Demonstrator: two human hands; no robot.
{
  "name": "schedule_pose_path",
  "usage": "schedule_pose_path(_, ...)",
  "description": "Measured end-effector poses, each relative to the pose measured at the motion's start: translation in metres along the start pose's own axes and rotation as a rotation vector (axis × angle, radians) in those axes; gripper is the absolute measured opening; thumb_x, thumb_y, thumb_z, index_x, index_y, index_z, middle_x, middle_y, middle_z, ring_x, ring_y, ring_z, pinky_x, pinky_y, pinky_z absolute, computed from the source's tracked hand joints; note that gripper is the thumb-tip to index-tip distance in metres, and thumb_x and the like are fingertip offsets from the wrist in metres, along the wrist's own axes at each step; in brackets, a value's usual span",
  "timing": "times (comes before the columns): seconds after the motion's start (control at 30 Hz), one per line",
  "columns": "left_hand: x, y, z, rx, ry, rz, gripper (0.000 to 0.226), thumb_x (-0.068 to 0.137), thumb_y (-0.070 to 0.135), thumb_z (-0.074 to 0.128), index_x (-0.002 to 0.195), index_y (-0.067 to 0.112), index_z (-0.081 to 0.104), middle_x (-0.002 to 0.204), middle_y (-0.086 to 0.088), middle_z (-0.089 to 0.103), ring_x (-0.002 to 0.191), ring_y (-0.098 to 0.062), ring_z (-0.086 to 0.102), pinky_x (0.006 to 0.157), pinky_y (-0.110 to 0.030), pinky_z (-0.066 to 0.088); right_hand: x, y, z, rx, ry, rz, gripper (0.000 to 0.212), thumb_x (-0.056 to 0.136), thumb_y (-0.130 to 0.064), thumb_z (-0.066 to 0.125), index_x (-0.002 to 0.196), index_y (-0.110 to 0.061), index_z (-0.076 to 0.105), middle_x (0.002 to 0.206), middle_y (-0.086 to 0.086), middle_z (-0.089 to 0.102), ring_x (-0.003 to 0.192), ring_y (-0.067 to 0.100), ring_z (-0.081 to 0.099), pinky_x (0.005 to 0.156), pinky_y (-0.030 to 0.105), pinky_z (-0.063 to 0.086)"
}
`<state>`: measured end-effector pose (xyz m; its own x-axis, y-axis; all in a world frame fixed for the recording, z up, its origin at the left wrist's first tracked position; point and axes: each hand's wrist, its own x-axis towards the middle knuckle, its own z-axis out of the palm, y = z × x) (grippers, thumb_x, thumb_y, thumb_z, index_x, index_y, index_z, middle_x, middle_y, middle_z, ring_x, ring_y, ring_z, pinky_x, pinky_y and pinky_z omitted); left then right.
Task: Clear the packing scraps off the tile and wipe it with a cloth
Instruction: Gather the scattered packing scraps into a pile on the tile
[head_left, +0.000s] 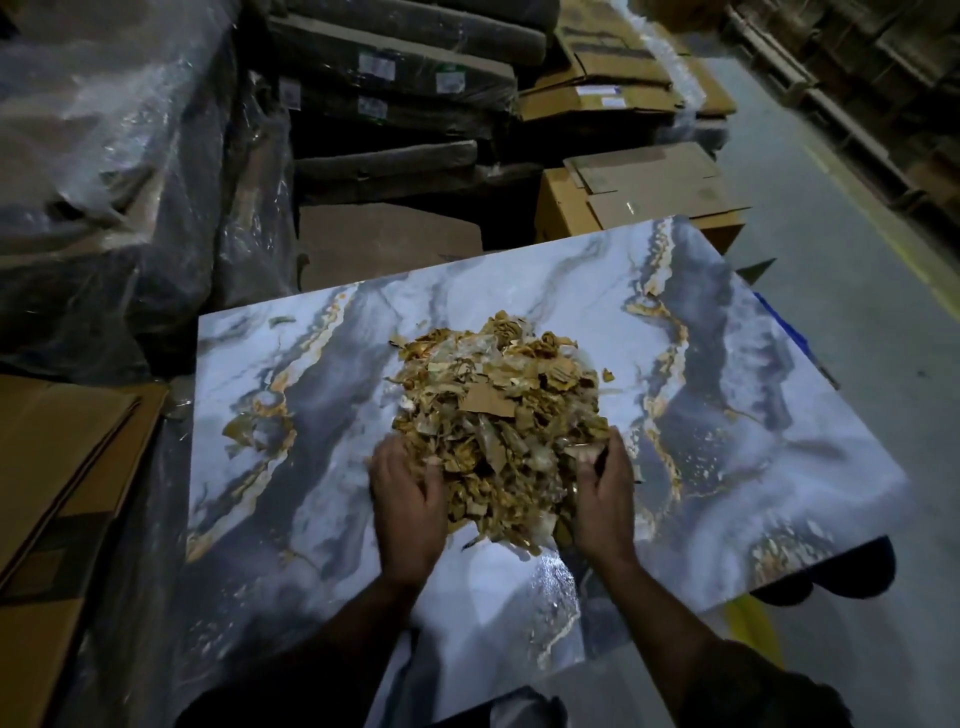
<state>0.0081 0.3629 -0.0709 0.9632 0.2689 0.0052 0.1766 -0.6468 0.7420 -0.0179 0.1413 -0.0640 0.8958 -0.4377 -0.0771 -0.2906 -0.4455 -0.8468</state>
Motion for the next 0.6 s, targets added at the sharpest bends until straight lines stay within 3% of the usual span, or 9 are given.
schedule_pose_path(0.1,-0.014,0.02,0.009,-0.068,-0.03,0.019,0.072,0.1,0.057,0.031,0.158,0.015,0.025,0.164,-0.006,0.029,0.152,-0.019,0.024,0.124,-0.04,0.024,-0.006,-0.006,0.003,-0.029,0.037,-0.002,0.09,0.092,-0.074,0.024,0.162,-0.019,0.012,0.17,0.001,0.009,0.156,0.017,0.009,0.127,0.046,0.016)
schedule_pose_path(0.2,-0.022,0.021,0.009,-0.079,0.07,-0.028,0.076,0.097,0.061,0.027,0.158,0.016,0.024,0.166,-0.006,0.024,0.153,-0.02,0.02,0.125,-0.04,0.021,-0.023,-0.003,0.004,-0.067,0.14,-0.005,0.079,0.098,-0.065,0.03,0.162,-0.028,0.005,0.171,-0.007,-0.001,0.156,0.011,-0.001,0.125,0.045,0.011)
schedule_pose_path(0.3,-0.03,0.018,0.012,-0.068,0.056,-0.022,0.076,0.097,0.063,0.027,0.159,0.019,0.02,0.167,-0.004,0.022,0.154,-0.019,0.018,0.125,-0.041,0.021,-0.044,-0.01,0.02,-0.143,0.105,-0.003,0.083,0.096,-0.067,0.03,0.163,-0.027,0.0,0.171,-0.006,-0.005,0.155,0.011,-0.005,0.126,0.043,0.007)
schedule_pose_path(0.43,-0.03,0.015,0.012,-0.084,0.046,0.001,0.071,0.098,0.062,0.029,0.156,0.02,0.026,0.161,-0.004,0.032,0.149,-0.021,0.029,0.121,-0.042,0.029,-0.041,-0.021,0.023,-0.14,0.119,0.011,0.084,0.096,-0.068,0.026,0.162,-0.018,0.013,0.17,0.001,0.007,0.156,0.016,0.006,0.126,0.043,0.013)
schedule_pose_path(0.53,-0.013,0.008,0.0,-0.039,0.186,-0.014,0.058,0.099,0.06,0.03,0.143,0.024,0.04,0.139,0.0,0.043,0.13,-0.024,0.045,0.108,-0.039,0.039,-0.023,-0.023,0.007,-0.006,0.247,-0.007,0.078,0.095,-0.063,0.03,0.149,-0.008,0.038,0.159,0.01,0.03,0.148,0.024,0.025,0.117,0.043,0.029)
schedule_pose_path(0.6,0.006,0.008,-0.006,-0.018,0.243,-0.027,0.053,0.099,0.058,0.032,0.138,0.023,0.042,0.131,-0.002,0.046,0.121,-0.025,0.049,0.103,-0.044,0.045,0.002,-0.025,-0.004,0.056,0.307,-0.012,0.074,0.095,-0.058,0.035,0.141,-0.001,0.045,0.151,0.016,0.038,0.142,0.026,0.032,0.114,0.042,0.034)
